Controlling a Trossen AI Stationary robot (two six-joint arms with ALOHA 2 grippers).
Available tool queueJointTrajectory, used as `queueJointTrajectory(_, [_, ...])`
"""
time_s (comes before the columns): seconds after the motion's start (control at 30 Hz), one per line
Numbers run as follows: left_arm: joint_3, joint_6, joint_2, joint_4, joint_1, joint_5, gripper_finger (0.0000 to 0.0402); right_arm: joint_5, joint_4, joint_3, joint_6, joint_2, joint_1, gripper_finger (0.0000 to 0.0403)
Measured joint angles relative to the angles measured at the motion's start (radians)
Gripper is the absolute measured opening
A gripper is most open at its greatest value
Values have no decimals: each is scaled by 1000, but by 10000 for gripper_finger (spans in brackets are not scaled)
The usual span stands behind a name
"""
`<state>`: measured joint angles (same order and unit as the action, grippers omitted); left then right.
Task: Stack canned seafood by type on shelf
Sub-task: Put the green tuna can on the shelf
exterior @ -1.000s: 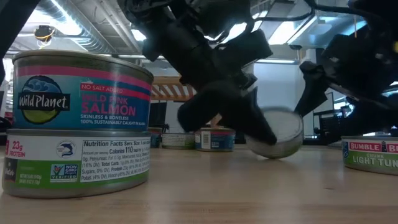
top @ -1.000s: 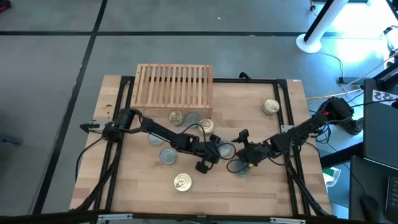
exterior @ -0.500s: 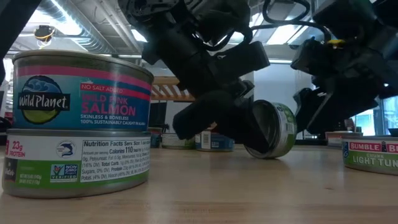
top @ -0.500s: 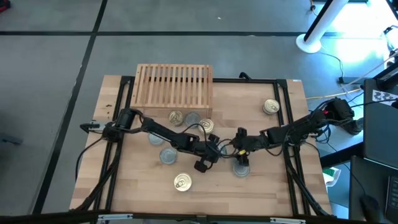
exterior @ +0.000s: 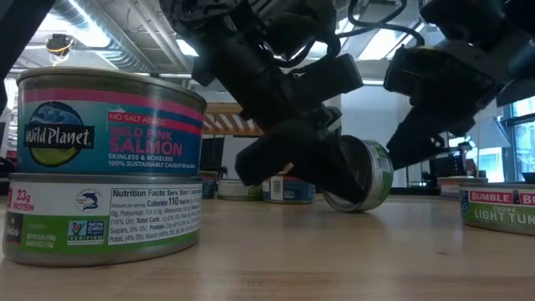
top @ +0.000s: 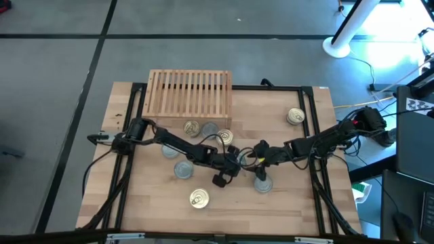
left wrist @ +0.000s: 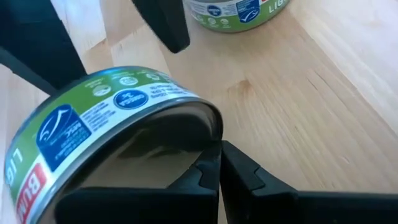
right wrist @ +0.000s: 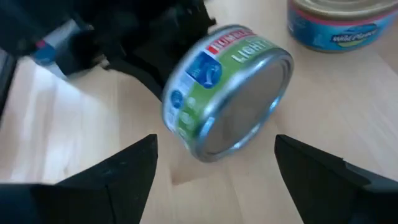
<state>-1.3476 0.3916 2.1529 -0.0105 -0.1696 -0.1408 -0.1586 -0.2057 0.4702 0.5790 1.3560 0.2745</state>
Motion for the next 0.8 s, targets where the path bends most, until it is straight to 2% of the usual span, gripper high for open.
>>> queueJointTrajectory(0.23, [0,0,-2,11,7,-2,0,-9,-70,0,72,0,0,319])
queueJointTrajectory(0.5, [0,1,-2,26,7,-3,0,-113,-98,0,81,53,1,319])
queueJointTrajectory(0.8, [0,1,-2,26,7,-2,0,-103,-225,1,101,132,1,319])
